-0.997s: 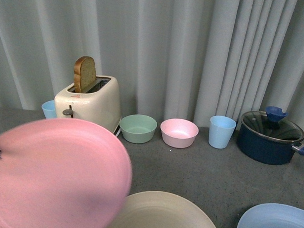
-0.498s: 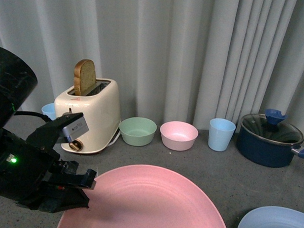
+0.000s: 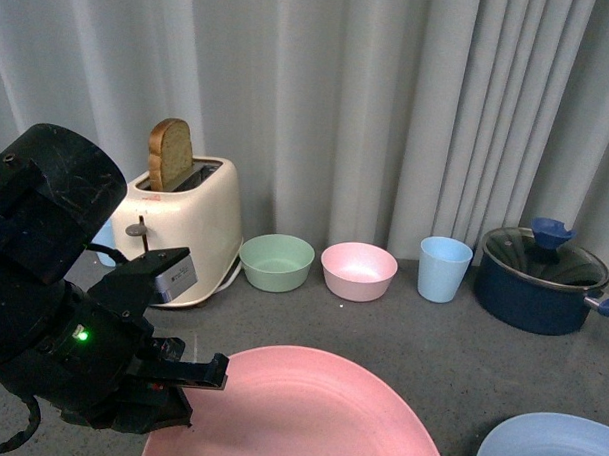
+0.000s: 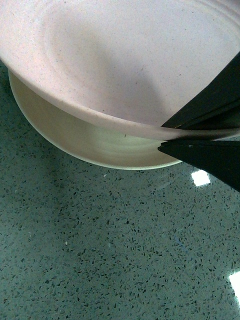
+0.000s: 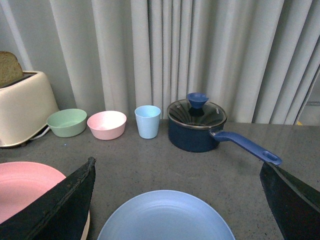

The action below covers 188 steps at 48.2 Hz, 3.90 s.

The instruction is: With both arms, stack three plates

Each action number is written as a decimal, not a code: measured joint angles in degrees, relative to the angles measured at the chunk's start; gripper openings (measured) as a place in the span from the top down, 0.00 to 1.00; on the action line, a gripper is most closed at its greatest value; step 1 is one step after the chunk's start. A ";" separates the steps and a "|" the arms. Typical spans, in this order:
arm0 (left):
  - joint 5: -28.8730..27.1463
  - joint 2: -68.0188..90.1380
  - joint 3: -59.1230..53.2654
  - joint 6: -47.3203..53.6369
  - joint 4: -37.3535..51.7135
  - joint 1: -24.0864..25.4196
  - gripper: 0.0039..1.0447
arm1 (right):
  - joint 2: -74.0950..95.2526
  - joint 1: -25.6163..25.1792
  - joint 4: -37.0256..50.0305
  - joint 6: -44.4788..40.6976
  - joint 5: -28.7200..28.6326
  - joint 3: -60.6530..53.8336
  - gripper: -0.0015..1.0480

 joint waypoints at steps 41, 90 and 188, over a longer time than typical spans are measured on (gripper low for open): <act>0.63 -2.71 0.02 -3.13 4.90 2.60 0.31 | 0.00 0.02 0.00 0.00 0.00 0.00 0.07; -19.43 -33.55 -47.52 3.34 72.13 10.67 0.97 | 0.00 0.02 0.00 0.00 0.00 0.00 0.07; -15.39 -106.31 -55.19 3.37 9.29 14.49 0.92 | 0.00 0.00 -0.02 0.00 0.00 0.00 0.07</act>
